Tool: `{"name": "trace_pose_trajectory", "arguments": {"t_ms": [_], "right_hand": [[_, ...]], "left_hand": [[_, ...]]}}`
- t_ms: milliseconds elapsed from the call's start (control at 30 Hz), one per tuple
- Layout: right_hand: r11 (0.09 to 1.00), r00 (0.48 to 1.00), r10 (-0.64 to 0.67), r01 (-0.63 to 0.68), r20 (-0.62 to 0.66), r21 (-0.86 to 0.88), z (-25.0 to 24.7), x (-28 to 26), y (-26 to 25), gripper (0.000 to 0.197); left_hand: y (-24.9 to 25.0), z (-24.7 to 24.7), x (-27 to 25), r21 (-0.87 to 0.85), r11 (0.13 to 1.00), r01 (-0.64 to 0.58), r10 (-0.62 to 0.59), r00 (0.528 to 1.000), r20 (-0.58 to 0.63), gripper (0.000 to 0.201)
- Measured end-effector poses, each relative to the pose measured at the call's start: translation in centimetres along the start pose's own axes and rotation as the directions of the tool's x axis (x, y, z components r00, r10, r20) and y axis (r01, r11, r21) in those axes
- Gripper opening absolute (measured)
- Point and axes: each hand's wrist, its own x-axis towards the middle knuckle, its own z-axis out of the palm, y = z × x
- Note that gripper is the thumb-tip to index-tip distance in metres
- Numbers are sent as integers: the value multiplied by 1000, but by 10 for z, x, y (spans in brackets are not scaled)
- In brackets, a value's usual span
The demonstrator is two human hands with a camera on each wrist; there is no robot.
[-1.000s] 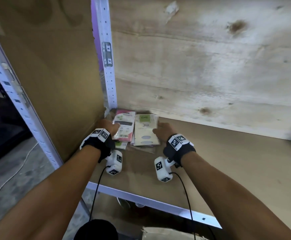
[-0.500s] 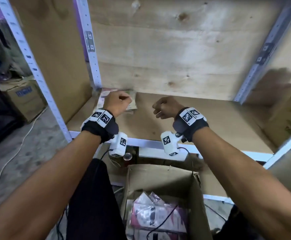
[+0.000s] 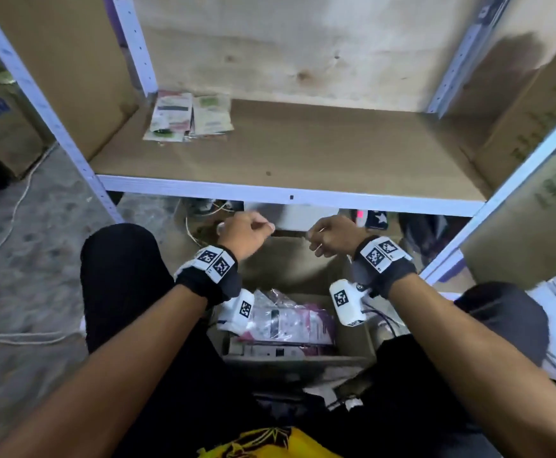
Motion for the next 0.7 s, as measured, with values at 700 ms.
{"name": "trace_pose_trajectory", "arguments": {"t_ms": [700], "right_hand": [[838, 896, 321, -118, 307, -532, 125, 116, 159, 29]], "left_hand": [[-134, 143, 37, 389, 823, 414, -554, 737, 388, 30]]}}
